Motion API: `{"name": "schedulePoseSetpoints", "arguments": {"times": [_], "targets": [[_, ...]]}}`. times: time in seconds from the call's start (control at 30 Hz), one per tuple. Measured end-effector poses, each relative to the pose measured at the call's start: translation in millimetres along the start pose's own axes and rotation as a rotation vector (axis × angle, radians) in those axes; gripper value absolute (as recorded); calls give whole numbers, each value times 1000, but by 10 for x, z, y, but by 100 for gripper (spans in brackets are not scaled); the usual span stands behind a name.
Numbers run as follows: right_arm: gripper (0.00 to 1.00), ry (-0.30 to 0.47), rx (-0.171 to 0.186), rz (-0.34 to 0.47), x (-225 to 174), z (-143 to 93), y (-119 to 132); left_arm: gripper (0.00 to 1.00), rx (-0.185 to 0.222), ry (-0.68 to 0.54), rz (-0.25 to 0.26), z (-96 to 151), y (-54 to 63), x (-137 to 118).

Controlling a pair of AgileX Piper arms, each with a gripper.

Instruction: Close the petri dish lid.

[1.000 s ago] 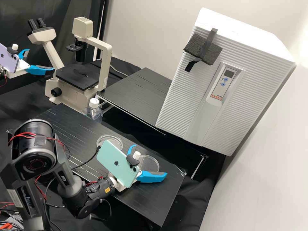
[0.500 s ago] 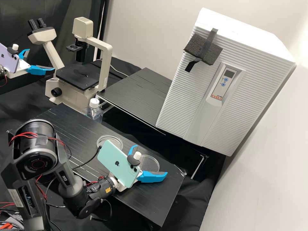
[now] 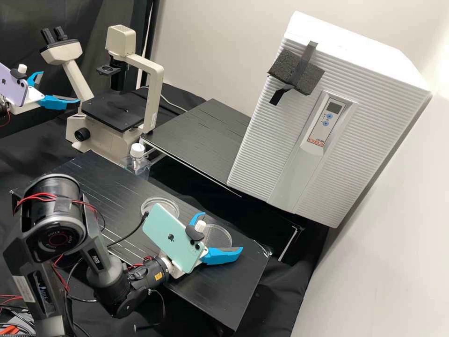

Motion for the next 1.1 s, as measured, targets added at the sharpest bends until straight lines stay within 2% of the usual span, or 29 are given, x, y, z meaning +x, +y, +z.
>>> {"name": "schedulePoseSetpoints", "arguments": {"times": [0.13,0.23,0.37,0.5,0.6,0.7,0.8,0.93,1.1], "targets": [[0,1,16,-1,0,-1,-1,100,0,0,0,0,0,0],[0,7,54,6,-14,-7,24,100,0,0,0,0,0,0],[0,32,125,7,-71,-63,91,100,0,0,0,0,0,0],[0,92,146,15,-127,-184,147,100,0,0,0,0,0,0],[0,158,132,12,-194,-325,133,100,0,0,0,0,0,0],[0,230,120,-27,-268,-467,36,100,0,0,0,0,0,0],[0,299,92,-78,-325,-587,-70,100,0,0,0,0,0,0],[0,391,10,-122,-363,-731,-171,100,0,0,0,0,0,0],[0,433,-42,-141,-373,-792,-226,100,0,0,0,0,0,0]]}}
